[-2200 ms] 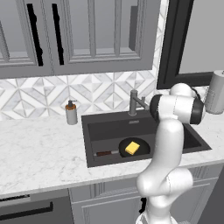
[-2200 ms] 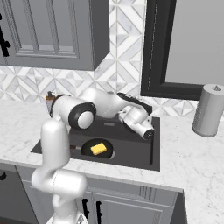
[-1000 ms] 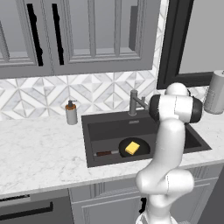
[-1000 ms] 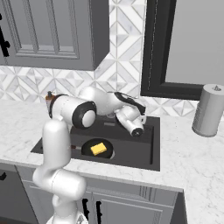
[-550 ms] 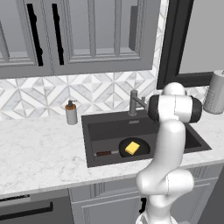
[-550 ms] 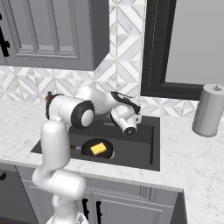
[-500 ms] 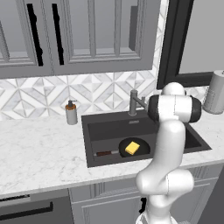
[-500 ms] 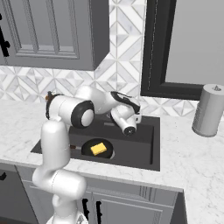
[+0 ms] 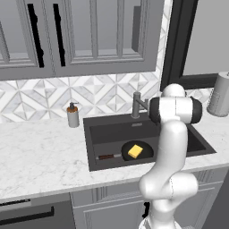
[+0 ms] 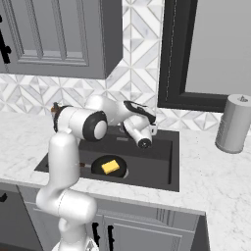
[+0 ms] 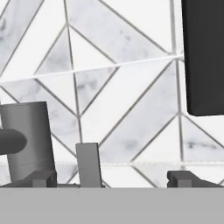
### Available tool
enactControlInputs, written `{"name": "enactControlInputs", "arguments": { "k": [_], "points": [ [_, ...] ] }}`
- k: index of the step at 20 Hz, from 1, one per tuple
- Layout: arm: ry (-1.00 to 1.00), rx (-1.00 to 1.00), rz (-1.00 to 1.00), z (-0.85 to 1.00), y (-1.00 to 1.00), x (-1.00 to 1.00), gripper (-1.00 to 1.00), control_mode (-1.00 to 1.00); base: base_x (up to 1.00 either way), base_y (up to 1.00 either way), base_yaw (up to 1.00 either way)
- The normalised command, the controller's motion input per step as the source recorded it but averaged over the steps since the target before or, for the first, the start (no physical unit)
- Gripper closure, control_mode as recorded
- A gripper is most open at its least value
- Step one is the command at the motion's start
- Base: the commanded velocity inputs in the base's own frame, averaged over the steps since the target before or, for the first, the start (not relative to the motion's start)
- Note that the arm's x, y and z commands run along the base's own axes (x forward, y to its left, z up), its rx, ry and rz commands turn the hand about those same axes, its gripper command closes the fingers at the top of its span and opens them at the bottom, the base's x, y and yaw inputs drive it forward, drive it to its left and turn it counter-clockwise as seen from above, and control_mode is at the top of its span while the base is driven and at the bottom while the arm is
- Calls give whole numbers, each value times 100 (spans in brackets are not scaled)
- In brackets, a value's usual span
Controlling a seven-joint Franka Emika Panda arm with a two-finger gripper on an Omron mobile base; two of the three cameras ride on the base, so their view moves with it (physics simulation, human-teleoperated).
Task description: Pick the pan and sponge and place them into the sink. Then turn on the water.
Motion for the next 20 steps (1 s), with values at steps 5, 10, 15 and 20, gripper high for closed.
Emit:
{"name": "enactControlInputs", "arguments": {
  "k": [5, 10, 15, 20],
  "points": [
    [0, 0, 0, 0, 8, 15, -100, -100, 0, 0, 0],
    [0, 0, 0, 0, 5, 10, -100, -100, 0, 0, 0],
    [0, 0, 0, 0, 4, 8, -100, -100, 0, 0, 0],
    [0, 0, 0, -5, 0, 16, -100, -100, 0, 0, 0]
  ]
}}
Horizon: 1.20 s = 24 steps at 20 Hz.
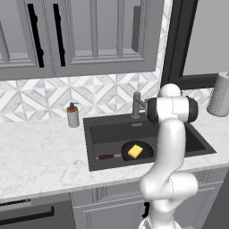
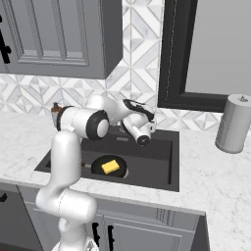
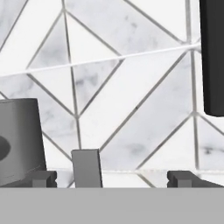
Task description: Pick the pan and sponge and place them into the sink. Then turn on the water.
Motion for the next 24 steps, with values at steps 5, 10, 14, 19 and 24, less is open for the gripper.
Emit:
{"name": "enactControlInputs", "arguments": {
  "k": [5, 10, 14, 19, 24],
  "points": [
    [0, 0, 0, -10, 0, 9, -100, -100, 0, 0, 0],
    [0, 0, 0, -12, 0, 7, -100, -100, 0, 0, 0],
    [0, 0, 0, -4, 2, 8, -100, -100, 0, 0, 0],
    [0, 0, 0, 0, 9, 12, -100, -100, 0, 0, 0],
    [0, 0, 0, 0, 10, 10, -100, -100, 0, 0, 0]
  ]
}}
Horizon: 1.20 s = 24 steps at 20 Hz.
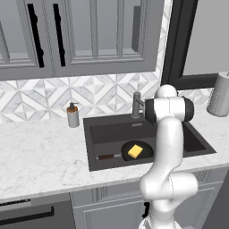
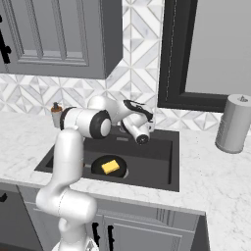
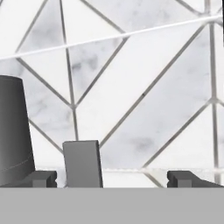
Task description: Pick the pan and sponge and place them into the sink. Then turn on the water.
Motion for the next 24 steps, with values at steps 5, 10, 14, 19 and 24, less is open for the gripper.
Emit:
{"name": "enactControlInputs", "arguments": {
  "k": [5, 10, 14, 19, 24],
  "points": [
    [0, 0, 0, 0, 3, 10, -100, -100, 0, 0, 0],
    [0, 0, 0, 0, 0, 6, -100, -100, 0, 0, 0],
    [0, 0, 0, 0, 0, 8, -100, -100, 0, 0, 0],
    [0, 0, 0, 0, 2, 6, -100, -100, 0, 0, 0],
    [0, 0, 0, 0, 1, 2, -100, -100, 0, 0, 0]
  ]
}}
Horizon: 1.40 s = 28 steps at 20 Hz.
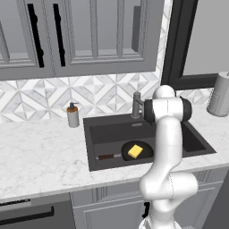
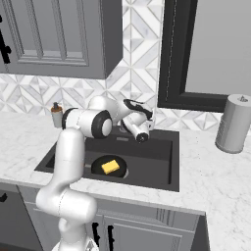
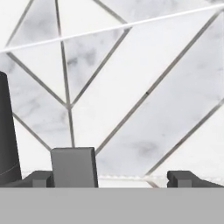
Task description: Pick the pan and sponge and place them into the sink. Then turn on the water.
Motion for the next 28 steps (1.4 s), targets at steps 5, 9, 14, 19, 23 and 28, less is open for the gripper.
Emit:
{"name": "enactControlInputs", "arguments": {
  "k": [5, 9, 14, 19, 23, 28],
  "points": [
    [0, 0, 0, 0, 0, 0, -100, -100, 0, 0, 0],
    [0, 0, 0, 0, -7, 0, -100, -100, 0, 0, 0],
    [0, 0, 0, 0, -22, 0, -100, -100, 0, 0, 0],
    [0, 0, 0, 0, -30, 0, -100, -100, 0, 0, 0],
    [0, 1, 0, 0, -47, 0, -100, -100, 0, 0, 0],
    [0, 2, -1, 0, -72, 0, -100, -100, 0, 0, 0]
  ]
}}
